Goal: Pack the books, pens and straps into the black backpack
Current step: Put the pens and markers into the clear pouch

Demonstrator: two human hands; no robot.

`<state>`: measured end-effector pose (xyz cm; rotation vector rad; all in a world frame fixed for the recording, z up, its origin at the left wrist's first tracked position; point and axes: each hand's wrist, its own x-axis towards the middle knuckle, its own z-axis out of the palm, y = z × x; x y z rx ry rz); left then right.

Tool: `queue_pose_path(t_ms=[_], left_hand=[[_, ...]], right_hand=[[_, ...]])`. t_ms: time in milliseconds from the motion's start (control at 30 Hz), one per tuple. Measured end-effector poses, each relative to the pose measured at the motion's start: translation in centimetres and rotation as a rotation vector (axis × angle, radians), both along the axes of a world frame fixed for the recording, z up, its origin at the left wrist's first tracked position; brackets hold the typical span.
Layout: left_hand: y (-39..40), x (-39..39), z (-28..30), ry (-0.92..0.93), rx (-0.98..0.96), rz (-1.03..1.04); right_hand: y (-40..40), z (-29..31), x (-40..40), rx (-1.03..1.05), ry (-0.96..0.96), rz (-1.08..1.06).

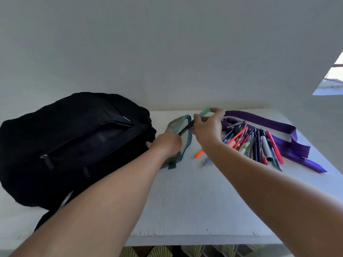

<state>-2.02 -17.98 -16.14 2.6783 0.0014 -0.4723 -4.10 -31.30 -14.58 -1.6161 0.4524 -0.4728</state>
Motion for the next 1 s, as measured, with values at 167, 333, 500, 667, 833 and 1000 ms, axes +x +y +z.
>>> queue_pose_path(t_ms=[167,333,500,667,833,1000], left_hand=[[1.6,1.6,0.4,0.018,-0.264,0.013],[1.3,2.5,1.5,0.054,-0.296,-0.012],[0.2,2.7,1.8,0.070,-0.329,0.056],[-1.0,2.5,1.4,0.063,-0.213,0.005],[-2.5,3.6,0.1,0.192,0.122,-0.132],[-3.6,2.7,1.3,0.146,0.233,-0.098]], right_hand=[[0.5,-2.9,0.2,0.062,0.097,0.028],[1.0,-3.2,0.3,0.192,0.205,0.176],[1.7,-3.4,0.9,-0.548,0.411,0.557],[-1.4,-2.4,1.9,-0.663,0.292,0.426],[-7.9,-1.4,2.7,-0.849,0.314,0.264],[-11.9,-1.1,2.7,-1.287,0.552,0.278]])
